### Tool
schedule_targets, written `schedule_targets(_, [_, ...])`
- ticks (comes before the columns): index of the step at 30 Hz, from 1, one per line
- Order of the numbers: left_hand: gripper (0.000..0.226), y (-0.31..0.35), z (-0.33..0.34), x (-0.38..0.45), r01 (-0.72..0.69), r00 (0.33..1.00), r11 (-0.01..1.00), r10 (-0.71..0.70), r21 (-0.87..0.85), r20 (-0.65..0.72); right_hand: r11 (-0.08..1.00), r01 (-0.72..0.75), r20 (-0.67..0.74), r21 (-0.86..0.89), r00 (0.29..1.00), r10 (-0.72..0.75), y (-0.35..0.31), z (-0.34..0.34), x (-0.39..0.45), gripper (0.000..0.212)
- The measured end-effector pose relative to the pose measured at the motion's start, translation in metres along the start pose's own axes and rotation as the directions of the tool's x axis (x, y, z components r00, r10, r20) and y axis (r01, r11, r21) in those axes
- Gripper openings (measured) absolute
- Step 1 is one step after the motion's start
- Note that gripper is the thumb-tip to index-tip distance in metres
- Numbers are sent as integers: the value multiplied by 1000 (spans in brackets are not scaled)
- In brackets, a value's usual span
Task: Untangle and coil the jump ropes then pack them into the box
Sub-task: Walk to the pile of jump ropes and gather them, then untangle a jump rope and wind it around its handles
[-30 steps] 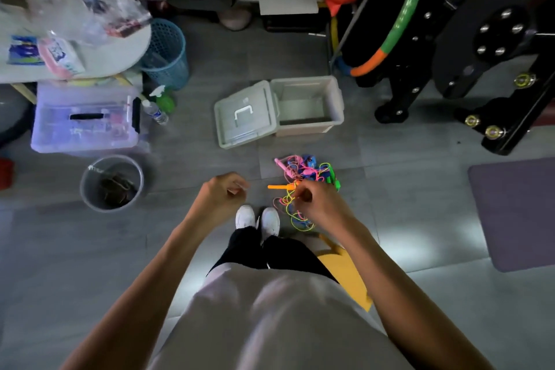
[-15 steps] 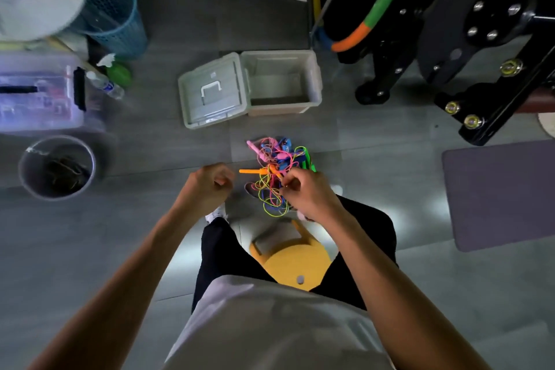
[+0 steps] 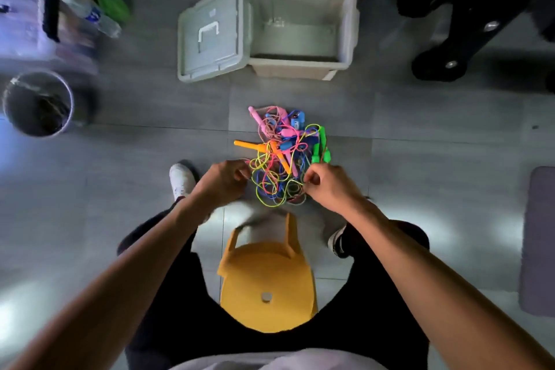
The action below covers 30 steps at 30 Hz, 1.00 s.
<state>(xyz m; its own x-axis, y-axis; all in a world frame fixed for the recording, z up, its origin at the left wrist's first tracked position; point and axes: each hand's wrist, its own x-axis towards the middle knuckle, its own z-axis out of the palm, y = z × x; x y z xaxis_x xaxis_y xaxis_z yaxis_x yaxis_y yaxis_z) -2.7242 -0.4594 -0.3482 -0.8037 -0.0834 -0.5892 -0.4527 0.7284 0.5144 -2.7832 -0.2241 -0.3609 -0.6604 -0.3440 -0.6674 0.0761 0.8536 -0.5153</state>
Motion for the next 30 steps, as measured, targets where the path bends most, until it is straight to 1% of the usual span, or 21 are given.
schedule_targets(2, [20,-17,34,23,-3,1000,1000,3,0,-24,1000,3,-20,-5,1000,-3,34,24,24,5])
schedule_targets(4, [22,-36,68,46,-5,1000,1000,4,-24,-15,1000,1,-38,-1,999,-1,62,52,47,8])
schedule_targets(8, [18,-81,130,73,-52,999,998,52,-35,-5,991,-12,-133,136,991,31,101,111,80,7])
schedule_targets(10, [13,-104,149,73,-96,995,991,96,-92,-5,985,-3,-168,172,985,33,110,133,85,7])
schedule_targets(12, [11,-125,156,70,-138,990,974,139,-182,-10,987,10,-178,161,984,20,114,148,87,6])
schedule_targets(14, [9,-140,160,70,-126,992,949,115,-288,-57,991,31,-182,134,983,-6,114,159,88,6])
schedule_targets(16, [32,-143,161,72,-72,995,933,44,-352,-85,993,36,-215,108,977,-12,109,165,84,8])
schedule_targets(18, [40,-144,165,66,-32,996,895,-11,-446,-93,992,29,-256,127,967,5,104,175,71,7])
schedule_targets(20, [42,-147,168,58,-47,994,853,-11,-519,-109,989,21,-279,147,960,22,100,186,57,6])
schedule_targets(21, [40,-151,170,54,-57,993,848,-7,-527,-119,991,24,-272,132,962,13,96,190,49,7])
schedule_targets(24, [37,-152,169,41,-121,986,879,53,-461,-157,992,67,-244,105,969,-39,91,204,34,6])
schedule_targets(26, [32,-146,163,32,-167,981,912,116,-375,-155,992,87,-229,93,971,-64,97,208,29,12])
schedule_targets(28, [25,-144,158,28,-229,964,919,167,-321,-208,996,53,-223,73,974,-36,112,207,27,13])
schedule_targets(30, [23,-147,159,27,-232,957,908,150,-347,-248,996,17,-249,83,968,5,128,205,29,9])
